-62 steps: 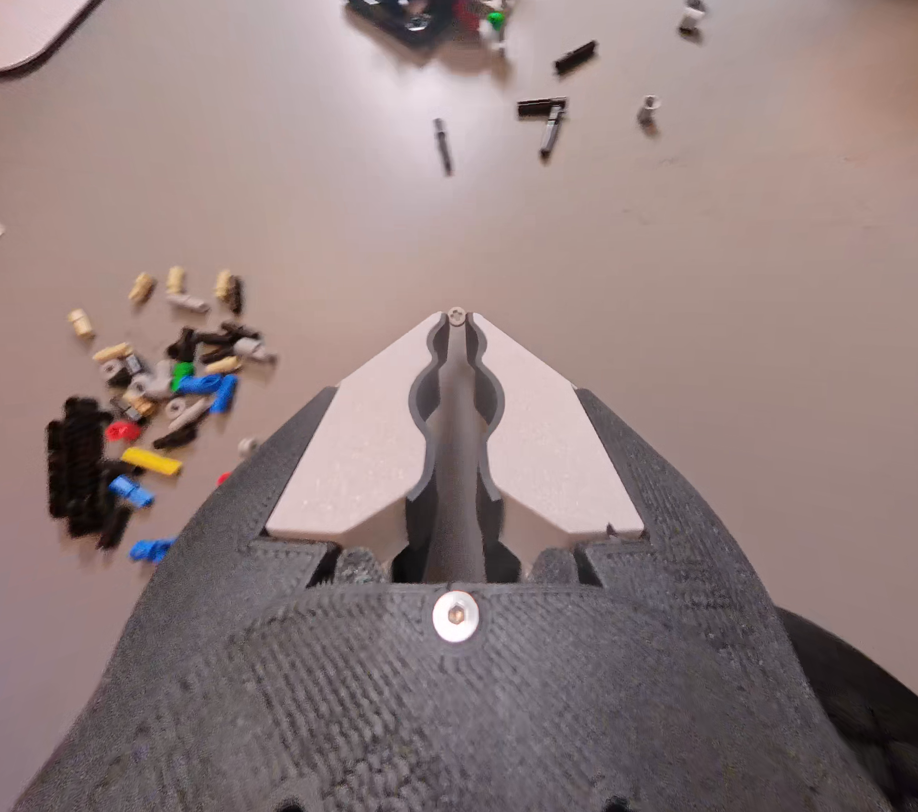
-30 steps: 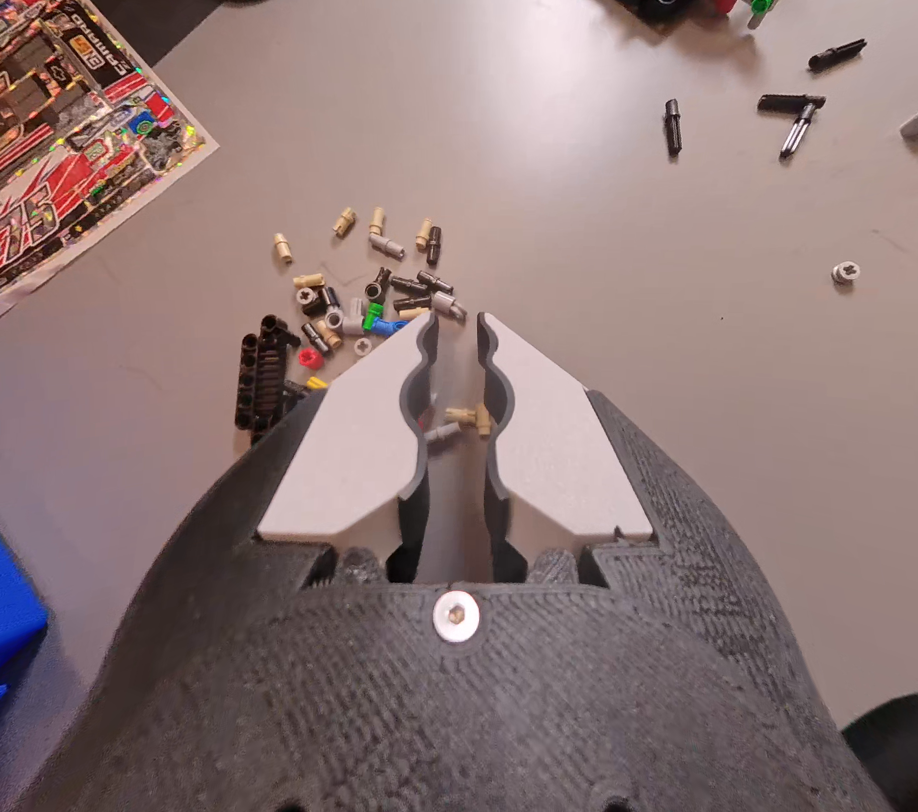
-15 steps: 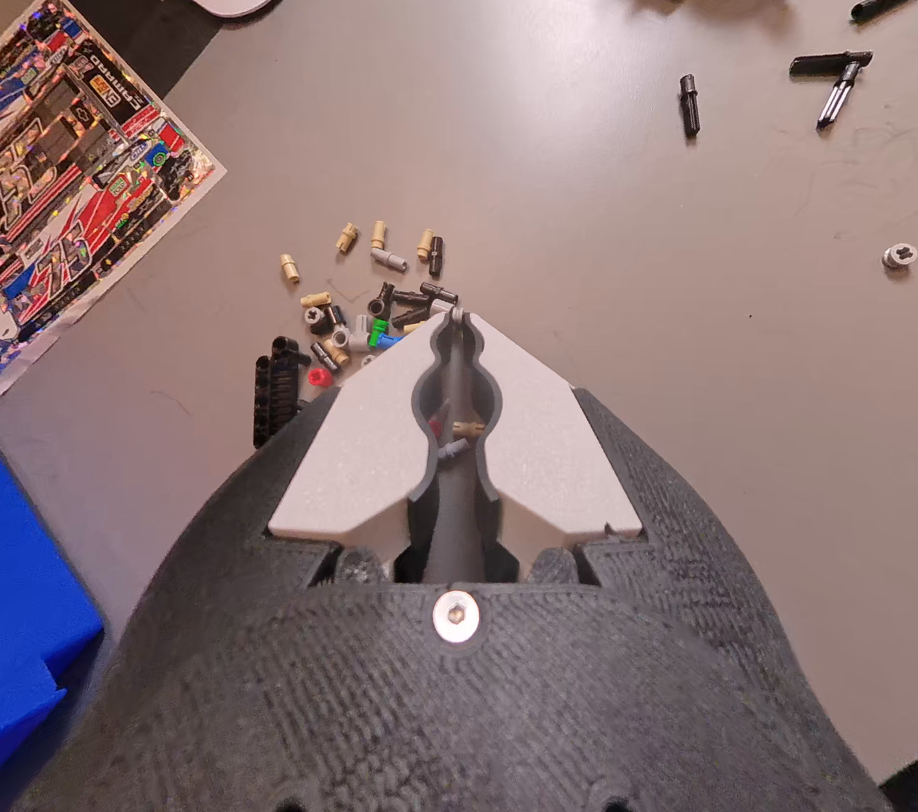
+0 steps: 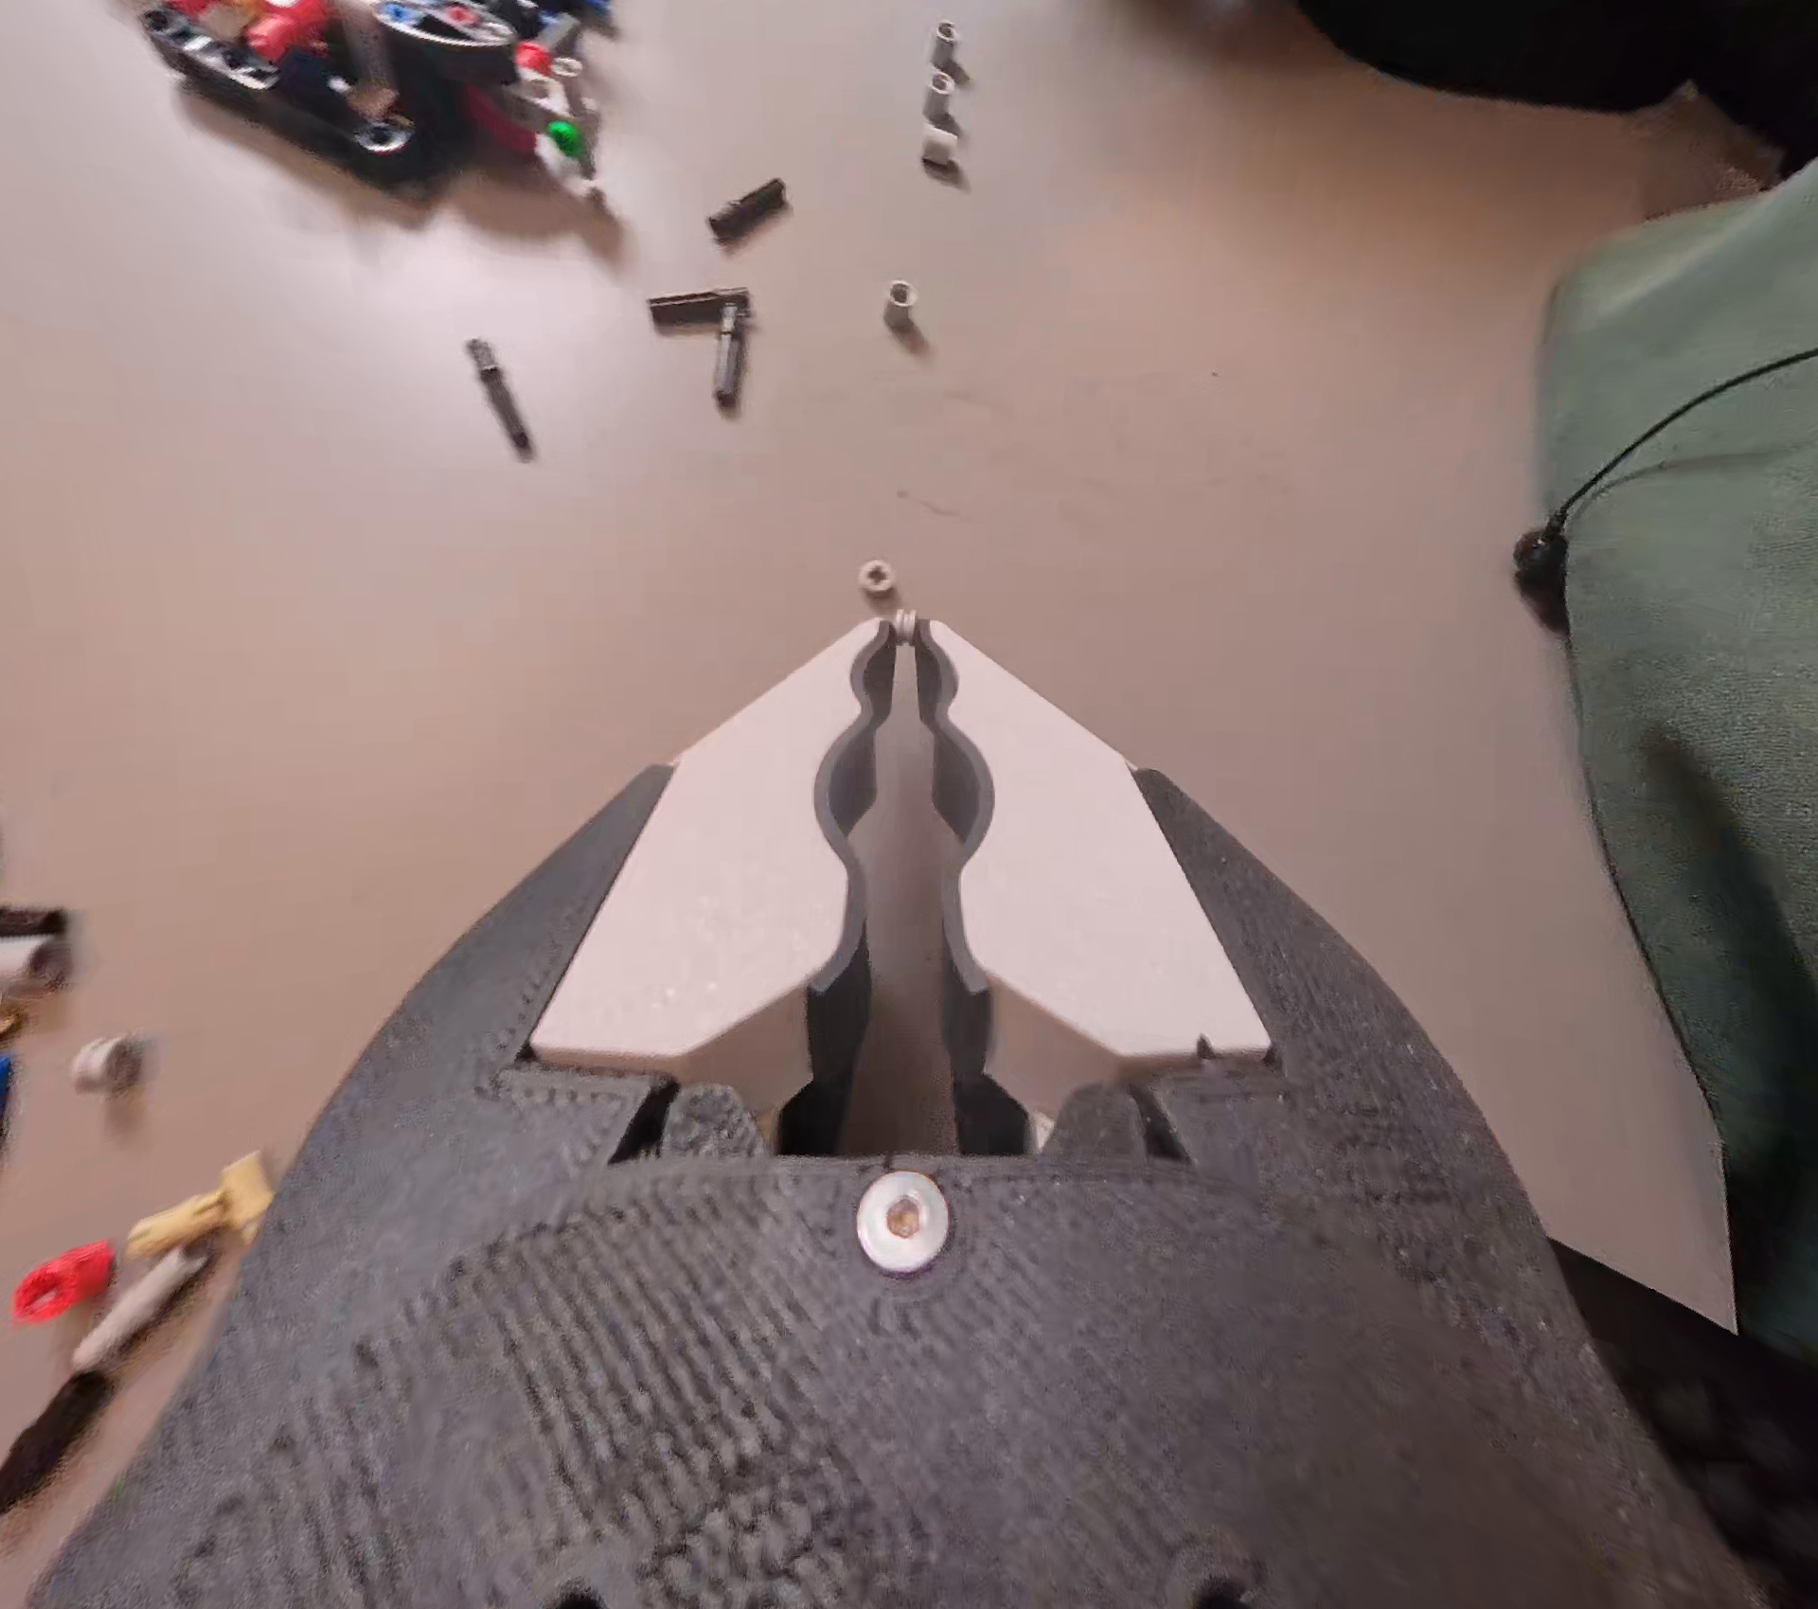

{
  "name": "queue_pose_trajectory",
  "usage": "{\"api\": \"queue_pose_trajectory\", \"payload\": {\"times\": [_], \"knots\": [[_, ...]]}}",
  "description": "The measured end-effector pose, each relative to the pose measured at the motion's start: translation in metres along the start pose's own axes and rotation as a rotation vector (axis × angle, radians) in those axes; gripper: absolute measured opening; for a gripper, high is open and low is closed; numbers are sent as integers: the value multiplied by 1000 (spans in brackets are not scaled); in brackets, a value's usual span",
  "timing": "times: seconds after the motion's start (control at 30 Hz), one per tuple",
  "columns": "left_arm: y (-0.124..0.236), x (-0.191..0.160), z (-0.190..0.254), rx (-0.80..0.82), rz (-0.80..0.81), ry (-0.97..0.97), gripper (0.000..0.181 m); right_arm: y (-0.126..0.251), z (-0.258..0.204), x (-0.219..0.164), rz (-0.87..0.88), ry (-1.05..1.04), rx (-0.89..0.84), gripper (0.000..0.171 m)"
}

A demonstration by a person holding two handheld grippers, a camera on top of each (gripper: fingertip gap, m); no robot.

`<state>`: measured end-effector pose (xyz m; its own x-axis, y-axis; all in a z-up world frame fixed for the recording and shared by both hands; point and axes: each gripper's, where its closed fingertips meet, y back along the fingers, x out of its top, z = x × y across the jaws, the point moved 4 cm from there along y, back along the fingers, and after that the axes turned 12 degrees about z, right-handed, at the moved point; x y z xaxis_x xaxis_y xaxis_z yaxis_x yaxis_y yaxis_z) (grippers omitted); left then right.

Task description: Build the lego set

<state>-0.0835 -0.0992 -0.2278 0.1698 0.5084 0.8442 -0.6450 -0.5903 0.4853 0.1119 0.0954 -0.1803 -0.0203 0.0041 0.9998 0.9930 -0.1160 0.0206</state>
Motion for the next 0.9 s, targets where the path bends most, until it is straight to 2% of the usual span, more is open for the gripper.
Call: {"api": "queue_pose_trajectory", "payload": {"times": [0.03, 0.43, 0.57, 0.63, 0.73, 0.8, 0.9], "knots": [[-4, -1, 5, -13, -13, -16, 2, -1, 0, -1, -3, -1, -4, 21], [-18, -9, 8, 37, -77, -122, 4, -2, 3, -3, -13, 0, -22, 21], [-8, 2, -3, 79, 1, -103, 11, -1, 3, -2, -7, 6, -23, 21], [9, 13, -23, 175, 90, -80, 12, 0, 3, 0, -1, 8, -23, 21], [46, 17, -72, 426, 175, -42, 12, 2, 2, 3, 6, 16, -20, 21], [67, 9, -99, 568, 166, -31, 12, 2, 2, 4, 11, 19, -16, 21], [78, -1, -122, 656, 114, -21, 10, 3, 1, 5, 13, 20, -10, 21]]}}
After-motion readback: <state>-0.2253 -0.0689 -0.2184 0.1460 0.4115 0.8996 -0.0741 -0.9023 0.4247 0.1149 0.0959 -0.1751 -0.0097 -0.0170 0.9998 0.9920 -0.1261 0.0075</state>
